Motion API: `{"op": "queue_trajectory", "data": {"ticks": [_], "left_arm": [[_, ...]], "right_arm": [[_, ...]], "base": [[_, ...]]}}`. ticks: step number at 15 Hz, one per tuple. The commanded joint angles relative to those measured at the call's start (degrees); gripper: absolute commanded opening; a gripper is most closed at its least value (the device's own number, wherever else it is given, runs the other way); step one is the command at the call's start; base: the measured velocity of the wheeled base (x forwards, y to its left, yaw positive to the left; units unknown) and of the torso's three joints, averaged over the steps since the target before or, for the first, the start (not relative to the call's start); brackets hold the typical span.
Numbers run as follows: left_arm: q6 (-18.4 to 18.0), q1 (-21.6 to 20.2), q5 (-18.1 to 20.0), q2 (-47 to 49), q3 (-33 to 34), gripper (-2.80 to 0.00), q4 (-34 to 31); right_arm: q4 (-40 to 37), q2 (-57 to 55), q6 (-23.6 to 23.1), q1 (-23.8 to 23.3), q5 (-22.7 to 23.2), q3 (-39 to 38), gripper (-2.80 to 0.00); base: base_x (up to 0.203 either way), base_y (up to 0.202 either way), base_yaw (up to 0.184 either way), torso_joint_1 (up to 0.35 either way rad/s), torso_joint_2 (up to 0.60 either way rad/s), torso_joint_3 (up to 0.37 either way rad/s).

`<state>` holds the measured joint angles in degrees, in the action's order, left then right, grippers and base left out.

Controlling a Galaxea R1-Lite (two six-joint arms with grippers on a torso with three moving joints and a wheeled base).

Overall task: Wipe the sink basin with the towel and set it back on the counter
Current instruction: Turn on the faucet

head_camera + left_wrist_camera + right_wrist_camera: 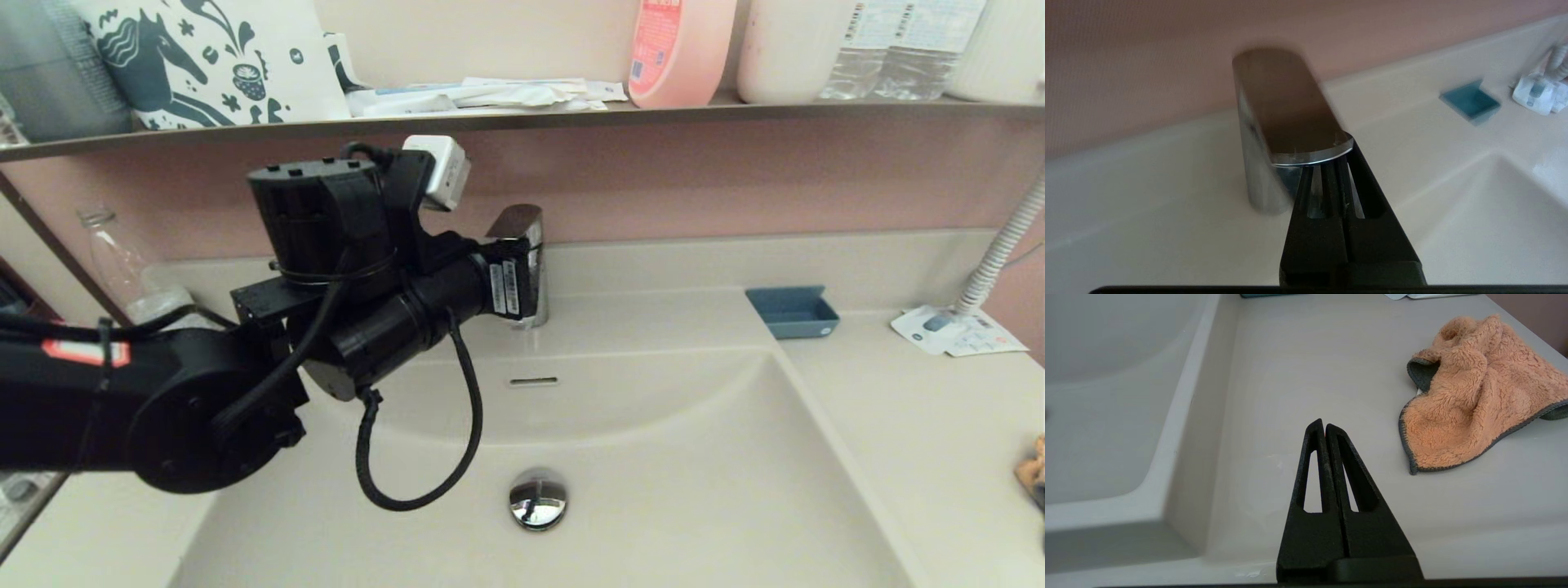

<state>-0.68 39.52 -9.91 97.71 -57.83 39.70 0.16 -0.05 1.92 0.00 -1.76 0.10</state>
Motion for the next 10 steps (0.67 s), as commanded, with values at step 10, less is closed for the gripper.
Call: {"op": "queue_trajectory", "data": {"ticks": [10], "left_arm": [[-0.02, -0.44, -0.06, -0.98, -3.13, -2.80, 0.28]], "right_arm": [[0.02, -0.04, 0.02, 0.00, 0.00, -0.01, -2.80]], "base": [[0.000, 0.000, 0.000, 0.000, 0.00, 0.000]]}}
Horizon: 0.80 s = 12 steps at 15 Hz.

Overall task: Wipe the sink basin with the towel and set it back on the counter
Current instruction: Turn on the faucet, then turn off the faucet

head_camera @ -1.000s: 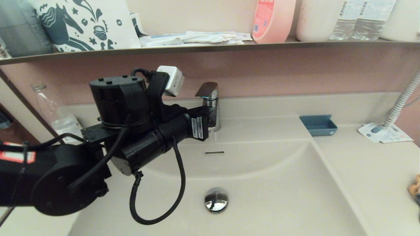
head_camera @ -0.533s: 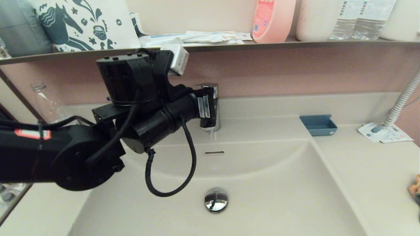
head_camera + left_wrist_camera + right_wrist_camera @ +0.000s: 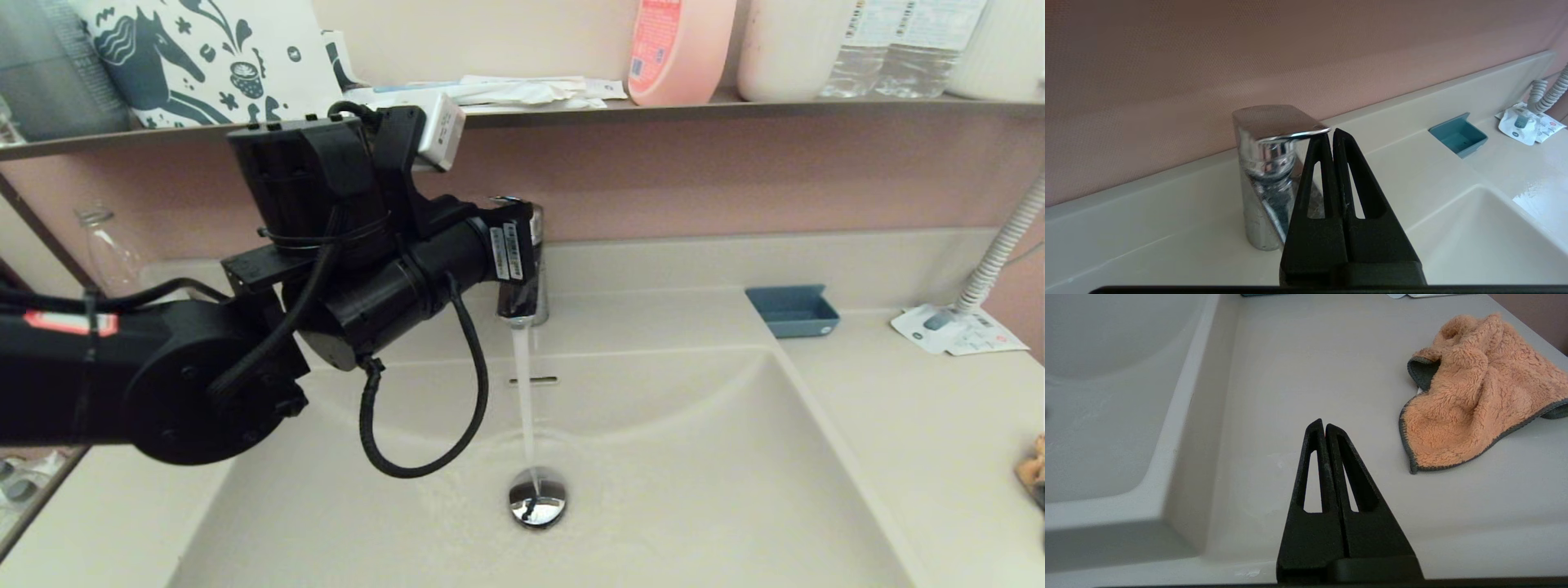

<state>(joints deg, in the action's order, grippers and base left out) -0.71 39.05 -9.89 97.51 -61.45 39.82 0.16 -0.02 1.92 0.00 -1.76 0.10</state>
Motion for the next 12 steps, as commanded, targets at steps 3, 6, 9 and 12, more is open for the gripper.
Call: {"op": "queue_trajectory", "data": {"ticks": [3, 6, 9, 12], "left_arm": [[0.08, 0.39, -0.05, -1.55, 4.53, -2.80, 0.42], [0.18, -0.43, 0.01, -2.87, 6.44, -2.80, 0.54], [-0.07, -2.63, 0.90, -5.22, 3.59, -2.80, -0.57], [-0.08, -4.44, 2.24, -7.24, -0.81, -2.80, -5.65]], "right_arm": [[0.02, -0.06, 0.02, 0.00, 0.00, -0.01, -2.80], [0.02, -0.06, 0.02, 0.00, 0.00, -0.01, -2.80], [0.02, -0.06, 0.02, 0.00, 0.00, -0.01, -2.80], [0.02, -0.06, 0.02, 0.00, 0.00, -0.01, -2.80]], "base": [[0.000, 0.000, 0.000, 0.000, 0.00, 0.000], [0.000, 0.000, 0.000, 0.000, 0.00, 0.000], [0.000, 0.000, 0.000, 0.000, 0.00, 0.000], [0.000, 0.000, 0.000, 0.000, 0.00, 0.000]]}}
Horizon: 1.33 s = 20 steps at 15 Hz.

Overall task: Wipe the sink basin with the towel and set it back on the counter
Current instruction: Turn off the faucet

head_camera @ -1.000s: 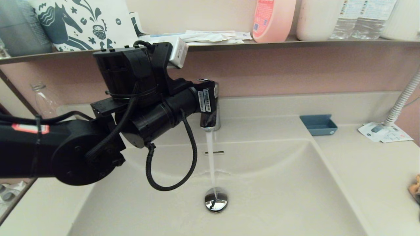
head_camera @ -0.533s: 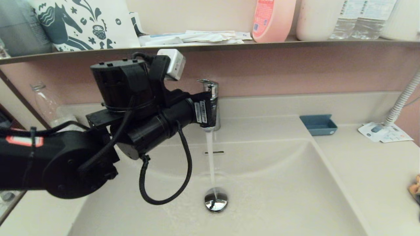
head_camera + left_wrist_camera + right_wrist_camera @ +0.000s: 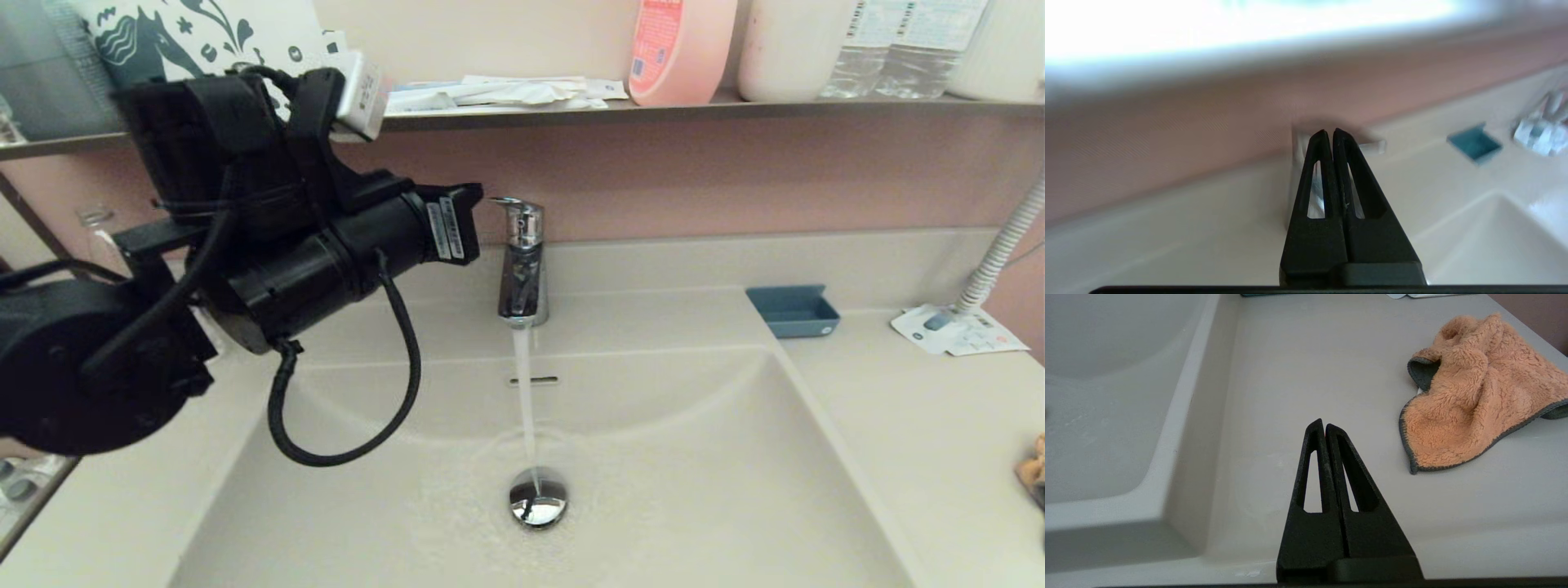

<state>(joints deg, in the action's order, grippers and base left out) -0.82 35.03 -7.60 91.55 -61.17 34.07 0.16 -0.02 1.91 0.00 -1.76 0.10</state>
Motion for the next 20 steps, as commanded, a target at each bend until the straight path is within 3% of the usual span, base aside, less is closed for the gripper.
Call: {"op": "queue_trajectory", "data": {"ticks": [1, 11, 20], "left_arm": [[0.03, -0.41, 0.03, -0.91, -1.97, -2.80, -0.14], [-0.94, 2.49, 0.13, 5.48, -9.23, -2.80, -2.52], [-0.68, 3.87, -0.06, 5.87, -1.77, -2.80, -0.57]], "right_arm": [[0.02, -0.06, 0.03, 0.00, 0.00, -0.01, -2.80], [0.02, -0.06, 0.03, 0.00, 0.00, -0.01, -2.80], [0.02, -0.06, 0.03, 0.00, 0.00, -0.01, -2.80]], "base": [[0.000, 0.000, 0.000, 0.000, 0.00, 0.000], [0.000, 0.000, 0.000, 0.000, 0.00, 0.000], [0.000, 0.000, 0.000, 0.000, 0.00, 0.000]]}}
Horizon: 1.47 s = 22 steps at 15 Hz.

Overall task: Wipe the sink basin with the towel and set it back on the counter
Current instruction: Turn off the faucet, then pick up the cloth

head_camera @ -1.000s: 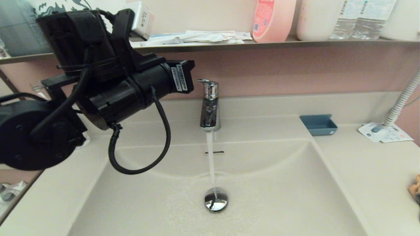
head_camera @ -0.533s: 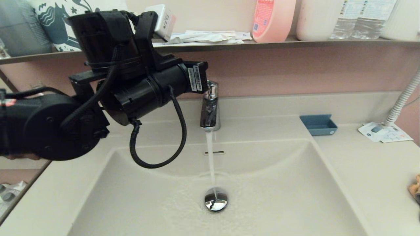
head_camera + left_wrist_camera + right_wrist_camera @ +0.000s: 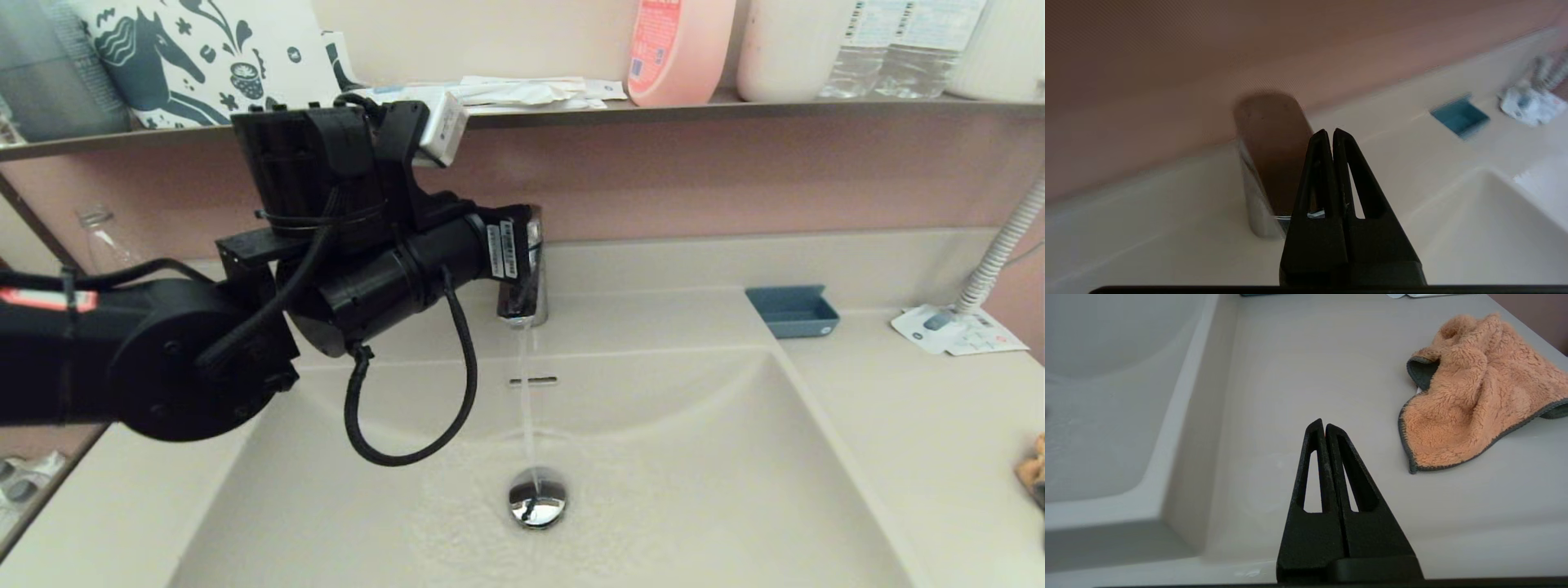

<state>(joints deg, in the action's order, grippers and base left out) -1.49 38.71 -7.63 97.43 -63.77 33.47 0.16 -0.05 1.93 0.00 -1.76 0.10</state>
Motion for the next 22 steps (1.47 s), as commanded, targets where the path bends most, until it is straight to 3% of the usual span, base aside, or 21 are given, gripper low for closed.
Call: {"op": "queue_trajectory", "data": {"ticks": [1, 9, 13, 19, 22], "left_arm": [[-0.01, 0.61, -0.17, -0.03, 2.67, -2.80, 1.31], [-0.27, 0.82, -0.72, -7.59, 6.26, -2.80, 2.55], [-0.21, 0.15, -0.55, -14.93, 15.06, -2.80, 2.73], [-0.05, -9.37, -0.13, -31.23, 26.47, -2.80, 2.90], [0.72, -20.04, 0.72, -41.38, 33.59, -2.80, 2.95]], "right_arm": [[0.02, -0.04, 0.01, 0.00, 0.00, -0.01, -2.80], [0.02, -0.04, 0.01, 0.00, 0.00, -0.01, -2.80], [0.02, -0.04, 0.01, 0.00, 0.00, -0.01, -2.80], [0.02, -0.04, 0.01, 0.00, 0.00, -0.01, -2.80], [0.02, -0.04, 0.01, 0.00, 0.00, -0.01, -2.80]], "base": [[0.000, 0.000, 0.000, 0.000, 0.00, 0.000], [0.000, 0.000, 0.000, 0.000, 0.00, 0.000], [0.000, 0.000, 0.000, 0.000, 0.00, 0.000], [0.000, 0.000, 0.000, 0.000, 0.00, 0.000], [0.000, 0.000, 0.000, 0.000, 0.00, 0.000]]}}
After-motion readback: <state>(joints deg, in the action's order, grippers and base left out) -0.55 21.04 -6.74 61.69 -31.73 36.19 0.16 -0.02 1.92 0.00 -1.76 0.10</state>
